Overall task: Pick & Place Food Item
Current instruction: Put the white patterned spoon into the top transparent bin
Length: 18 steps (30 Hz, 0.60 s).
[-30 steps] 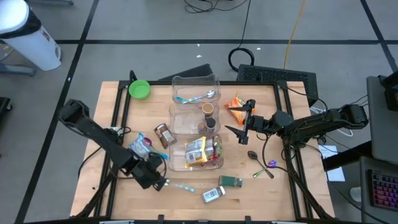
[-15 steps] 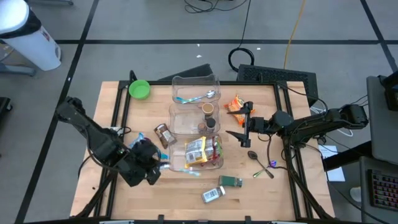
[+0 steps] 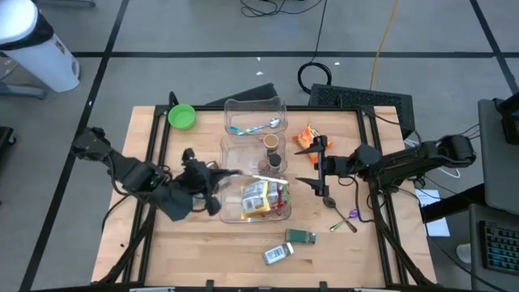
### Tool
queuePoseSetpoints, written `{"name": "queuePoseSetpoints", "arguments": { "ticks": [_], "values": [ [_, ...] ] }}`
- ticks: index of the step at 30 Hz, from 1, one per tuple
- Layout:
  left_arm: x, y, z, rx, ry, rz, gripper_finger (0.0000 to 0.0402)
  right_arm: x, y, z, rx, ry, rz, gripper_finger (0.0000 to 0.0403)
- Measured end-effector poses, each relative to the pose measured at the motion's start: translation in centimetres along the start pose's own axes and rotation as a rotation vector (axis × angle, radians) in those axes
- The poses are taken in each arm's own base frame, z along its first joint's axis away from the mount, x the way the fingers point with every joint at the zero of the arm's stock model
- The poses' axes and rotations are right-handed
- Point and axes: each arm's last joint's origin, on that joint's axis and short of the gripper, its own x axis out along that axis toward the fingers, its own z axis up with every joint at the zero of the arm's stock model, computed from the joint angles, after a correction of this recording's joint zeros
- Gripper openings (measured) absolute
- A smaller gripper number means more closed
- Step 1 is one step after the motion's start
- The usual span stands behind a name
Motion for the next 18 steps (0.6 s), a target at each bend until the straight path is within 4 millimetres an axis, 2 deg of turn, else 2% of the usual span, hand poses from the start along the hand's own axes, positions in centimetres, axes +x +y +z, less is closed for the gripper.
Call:
{"name": "queuePoseSetpoints", "arguments": {
  "ticks": [8, 11, 18],
  "values": [
    [2.5, -0.5, 2.8, 0.108, -0.152, -0.011, 0.0001, 1.0, 0.8, -2.3, -0.002, -0.151, 0.045, 0.0334],
    [3.0, -0.4, 3.7, 0.126, -0.210, 0.004, 0.0001, 2.0, 0.7, -2.3, 0.004, -0.168, 0.060, 0.0334],
    [6.1, 0.0, 3.7, 0.151, -0.304, -0.029, 0.0001, 4.0, 0.9, -2.1, 0.020, -0.222, 0.157, 0.0334]
  ]
}}
